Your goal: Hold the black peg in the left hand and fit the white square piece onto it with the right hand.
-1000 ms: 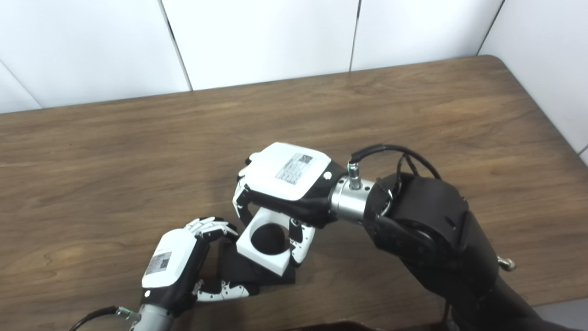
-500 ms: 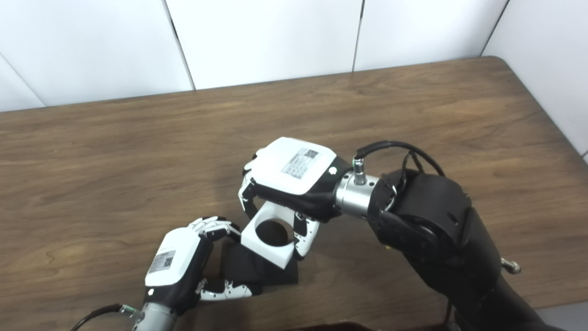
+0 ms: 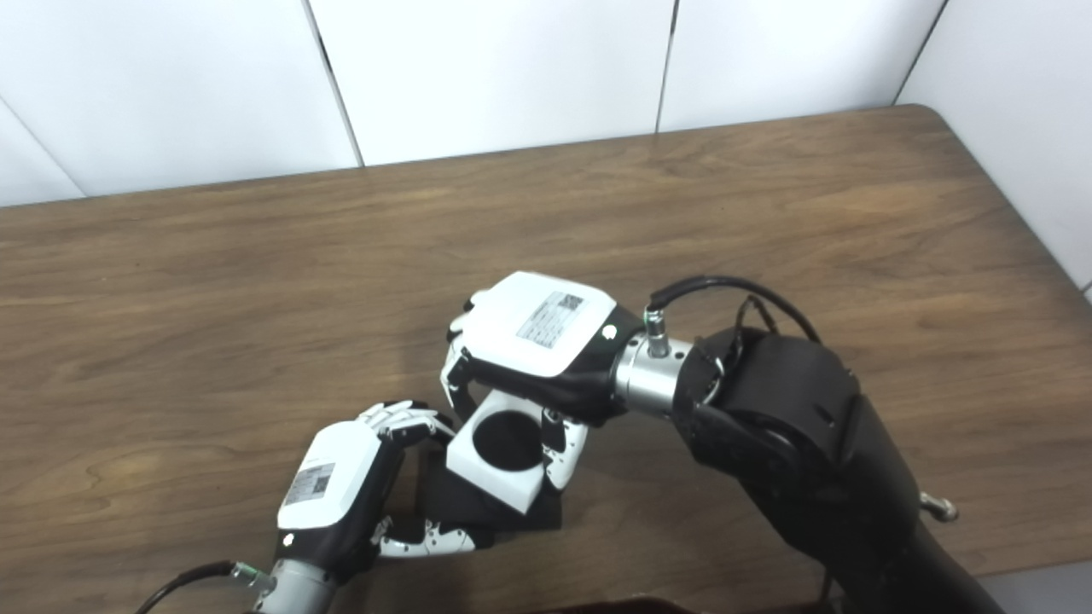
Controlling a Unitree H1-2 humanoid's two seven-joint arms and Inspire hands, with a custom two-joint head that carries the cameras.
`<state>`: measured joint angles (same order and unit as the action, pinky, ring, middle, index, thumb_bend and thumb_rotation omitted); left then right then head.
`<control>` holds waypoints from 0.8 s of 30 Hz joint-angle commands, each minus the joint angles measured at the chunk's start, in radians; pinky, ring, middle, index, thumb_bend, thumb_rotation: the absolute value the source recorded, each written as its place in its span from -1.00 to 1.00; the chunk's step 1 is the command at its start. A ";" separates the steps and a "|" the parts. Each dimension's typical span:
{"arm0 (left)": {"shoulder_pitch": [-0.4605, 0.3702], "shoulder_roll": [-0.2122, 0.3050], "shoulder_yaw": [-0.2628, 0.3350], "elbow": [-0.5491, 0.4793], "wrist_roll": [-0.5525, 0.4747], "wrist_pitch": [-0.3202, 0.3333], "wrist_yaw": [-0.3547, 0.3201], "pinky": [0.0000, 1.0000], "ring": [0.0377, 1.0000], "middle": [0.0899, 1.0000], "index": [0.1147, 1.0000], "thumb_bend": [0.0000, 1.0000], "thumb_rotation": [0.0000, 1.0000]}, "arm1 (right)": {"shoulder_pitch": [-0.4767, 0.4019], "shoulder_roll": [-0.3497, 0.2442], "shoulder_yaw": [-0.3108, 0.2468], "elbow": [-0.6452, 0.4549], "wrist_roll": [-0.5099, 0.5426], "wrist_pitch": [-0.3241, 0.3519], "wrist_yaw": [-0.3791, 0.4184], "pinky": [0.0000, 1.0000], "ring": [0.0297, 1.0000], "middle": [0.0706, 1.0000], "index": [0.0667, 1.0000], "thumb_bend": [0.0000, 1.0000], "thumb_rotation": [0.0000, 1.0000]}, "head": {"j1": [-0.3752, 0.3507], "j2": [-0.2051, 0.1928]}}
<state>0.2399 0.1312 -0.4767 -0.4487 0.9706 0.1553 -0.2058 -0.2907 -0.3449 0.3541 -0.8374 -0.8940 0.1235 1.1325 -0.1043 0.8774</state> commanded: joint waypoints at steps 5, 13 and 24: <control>-0.011 -0.046 -0.012 -0.024 0.012 0.011 -0.014 0.77 0.68 0.47 -0.16 0.04 -0.91 | -0.008 0.012 -0.002 -0.007 0.002 -0.033 -0.022 0.83 0.73 0.43 -0.11 0.04 -0.74 | 0.004 0.001; -0.013 -0.049 -0.017 -0.030 0.011 0.025 -0.020 0.78 0.68 0.47 -0.16 0.04 -0.91 | 0.006 0.029 0.009 0.006 -0.021 -0.050 -0.023 0.86 0.73 0.45 -0.10 0.05 -0.74 | 0.006 0.004; -0.019 -0.046 -0.021 -0.031 0.011 0.029 -0.020 0.77 0.68 0.47 -0.16 0.04 -0.91 | -0.011 0.018 0.005 -0.007 -0.061 -0.043 0.077 0.98 0.86 0.70 0.44 0.99 -0.19 | 0.008 0.005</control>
<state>0.2308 0.1272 -0.4911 -0.4596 0.9777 0.1872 -0.2213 -0.2640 -0.3269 0.3695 -0.8191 -0.9511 0.0759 1.1784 -0.0951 0.8820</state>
